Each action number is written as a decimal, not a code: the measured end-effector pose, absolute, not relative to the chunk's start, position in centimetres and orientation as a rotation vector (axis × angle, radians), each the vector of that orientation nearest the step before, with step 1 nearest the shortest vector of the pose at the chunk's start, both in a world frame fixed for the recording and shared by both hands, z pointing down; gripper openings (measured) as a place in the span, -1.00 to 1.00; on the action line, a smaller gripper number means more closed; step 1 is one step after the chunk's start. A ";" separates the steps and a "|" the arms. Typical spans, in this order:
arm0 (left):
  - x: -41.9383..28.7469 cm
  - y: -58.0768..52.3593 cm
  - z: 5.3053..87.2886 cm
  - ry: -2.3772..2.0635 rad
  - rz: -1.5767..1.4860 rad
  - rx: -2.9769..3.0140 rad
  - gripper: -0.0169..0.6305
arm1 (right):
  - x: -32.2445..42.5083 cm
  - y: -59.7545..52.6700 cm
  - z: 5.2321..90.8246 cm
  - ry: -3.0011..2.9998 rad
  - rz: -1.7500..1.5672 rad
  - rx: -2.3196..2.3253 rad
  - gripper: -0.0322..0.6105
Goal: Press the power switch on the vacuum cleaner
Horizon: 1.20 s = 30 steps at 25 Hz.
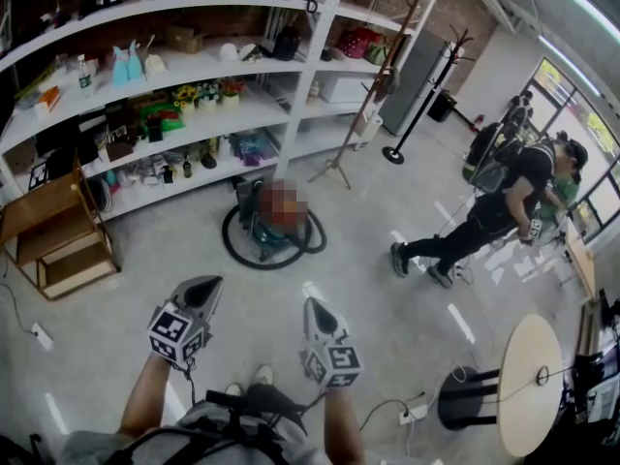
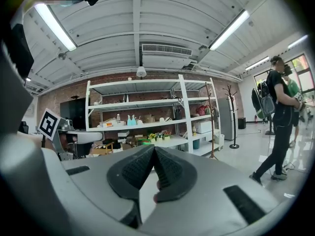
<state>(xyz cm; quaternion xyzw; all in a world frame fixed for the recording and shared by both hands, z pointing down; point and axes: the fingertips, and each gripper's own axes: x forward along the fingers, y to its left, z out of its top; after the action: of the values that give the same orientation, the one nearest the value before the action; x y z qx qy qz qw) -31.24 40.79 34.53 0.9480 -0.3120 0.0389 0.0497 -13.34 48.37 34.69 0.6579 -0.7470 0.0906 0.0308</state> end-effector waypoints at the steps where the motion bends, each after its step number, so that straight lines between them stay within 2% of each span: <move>1: -31.0 40.5 34.6 -0.947 0.121 2.887 -0.92 | -13.3 48.1 34.8 -2.303 0.288 2.024 -0.86; 30: -15.7 22.6 35.0 -1.016 0.180 2.864 -0.92 | 1.9 29.7 36.5 -2.361 0.362 1.974 -0.86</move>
<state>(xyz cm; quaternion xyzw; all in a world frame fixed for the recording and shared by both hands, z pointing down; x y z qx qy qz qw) -15.74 22.64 34.99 0.9396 -0.3335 0.0591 0.0489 1.90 29.70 36.48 0.6370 -0.7617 0.1167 0.0216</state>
